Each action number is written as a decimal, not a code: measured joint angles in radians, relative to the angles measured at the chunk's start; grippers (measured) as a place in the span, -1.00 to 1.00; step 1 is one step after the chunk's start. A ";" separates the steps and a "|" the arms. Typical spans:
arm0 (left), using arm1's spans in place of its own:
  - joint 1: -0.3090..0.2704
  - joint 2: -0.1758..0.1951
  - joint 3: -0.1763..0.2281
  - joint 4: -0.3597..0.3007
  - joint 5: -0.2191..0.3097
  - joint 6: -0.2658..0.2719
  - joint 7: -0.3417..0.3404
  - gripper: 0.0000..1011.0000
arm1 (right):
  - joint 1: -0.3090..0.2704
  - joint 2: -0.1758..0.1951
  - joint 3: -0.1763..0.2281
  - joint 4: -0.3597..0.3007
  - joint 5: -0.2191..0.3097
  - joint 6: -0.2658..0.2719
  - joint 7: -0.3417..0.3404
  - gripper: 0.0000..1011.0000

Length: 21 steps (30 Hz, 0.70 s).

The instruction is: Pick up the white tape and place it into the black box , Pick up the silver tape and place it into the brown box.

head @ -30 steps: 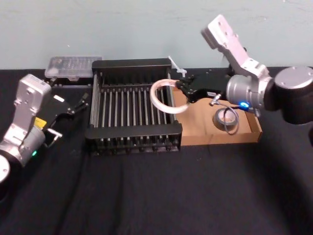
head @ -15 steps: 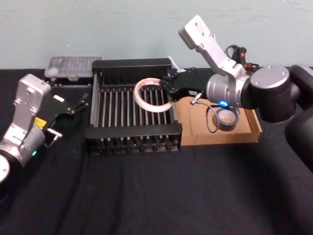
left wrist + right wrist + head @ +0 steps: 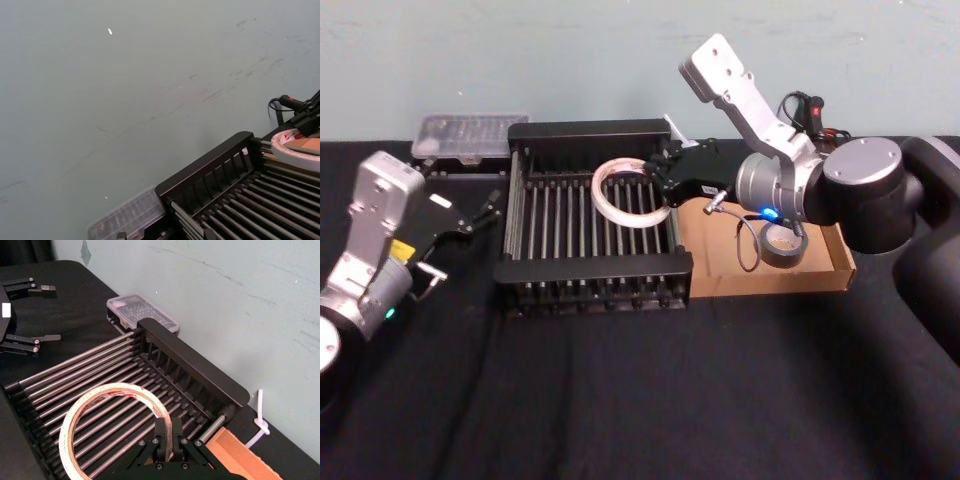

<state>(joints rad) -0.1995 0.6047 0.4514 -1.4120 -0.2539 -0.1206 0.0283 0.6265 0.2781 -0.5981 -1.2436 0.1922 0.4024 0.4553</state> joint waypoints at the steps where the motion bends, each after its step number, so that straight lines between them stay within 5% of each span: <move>1: 0.000 0.000 0.000 0.000 0.000 0.000 0.000 0.98 | 0.000 0.000 0.000 0.000 0.000 0.000 0.000 -0.84; 6: 0.000 0.000 0.000 0.000 0.000 0.000 0.000 0.98 | -0.001 0.001 0.000 -0.001 0.001 0.001 0.000 -0.73; 21: 0.000 0.000 0.000 0.000 0.000 0.000 0.000 0.98 | -0.001 0.003 -0.001 -0.003 0.003 0.002 0.002 0.20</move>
<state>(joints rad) -0.1995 0.6047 0.4514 -1.4120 -0.2539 -0.1205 0.0283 0.6259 0.2808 -0.5988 -1.2464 0.1956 0.4042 0.4569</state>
